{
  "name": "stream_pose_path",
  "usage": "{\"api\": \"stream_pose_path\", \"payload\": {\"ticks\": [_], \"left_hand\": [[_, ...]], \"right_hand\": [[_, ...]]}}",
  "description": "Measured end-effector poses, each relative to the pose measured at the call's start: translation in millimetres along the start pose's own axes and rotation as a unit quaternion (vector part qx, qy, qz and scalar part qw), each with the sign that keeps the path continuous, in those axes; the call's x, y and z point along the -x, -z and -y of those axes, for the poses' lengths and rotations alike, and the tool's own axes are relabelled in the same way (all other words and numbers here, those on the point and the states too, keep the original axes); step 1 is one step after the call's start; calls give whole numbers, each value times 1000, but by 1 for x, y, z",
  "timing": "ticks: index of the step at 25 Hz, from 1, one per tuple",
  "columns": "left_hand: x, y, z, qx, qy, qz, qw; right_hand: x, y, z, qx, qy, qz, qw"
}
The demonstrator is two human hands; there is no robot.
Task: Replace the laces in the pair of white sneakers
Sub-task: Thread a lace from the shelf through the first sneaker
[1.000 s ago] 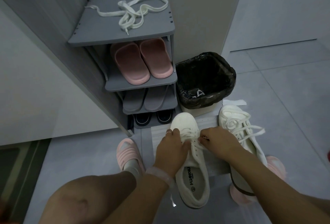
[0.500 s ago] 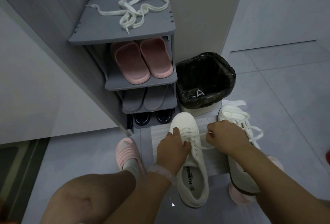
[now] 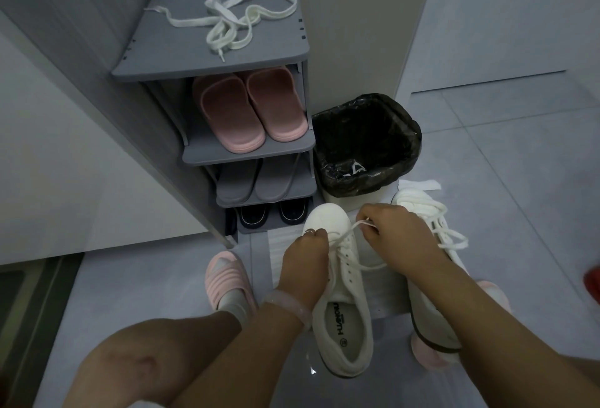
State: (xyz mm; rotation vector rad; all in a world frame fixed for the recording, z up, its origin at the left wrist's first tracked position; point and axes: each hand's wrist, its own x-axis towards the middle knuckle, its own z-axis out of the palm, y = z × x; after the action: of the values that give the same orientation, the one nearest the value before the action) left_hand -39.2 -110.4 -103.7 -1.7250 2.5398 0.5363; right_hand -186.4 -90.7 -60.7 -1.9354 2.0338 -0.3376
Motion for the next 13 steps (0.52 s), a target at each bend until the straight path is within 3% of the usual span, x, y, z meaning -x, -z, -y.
{"api": "stream_pose_path", "payload": {"ticks": [6, 9, 13], "left_hand": [[-4, 5, 0, -15, -33, -37, 999], [-3, 4, 0, 20, -7, 15, 1000], [1, 11, -5, 50, -32, -50, 997]], "right_hand": [[0, -4, -3, 14, -17, 21, 1000], [0, -4, -4, 20, -24, 28, 999], [-2, -6, -7, 17, -47, 19, 999]]}}
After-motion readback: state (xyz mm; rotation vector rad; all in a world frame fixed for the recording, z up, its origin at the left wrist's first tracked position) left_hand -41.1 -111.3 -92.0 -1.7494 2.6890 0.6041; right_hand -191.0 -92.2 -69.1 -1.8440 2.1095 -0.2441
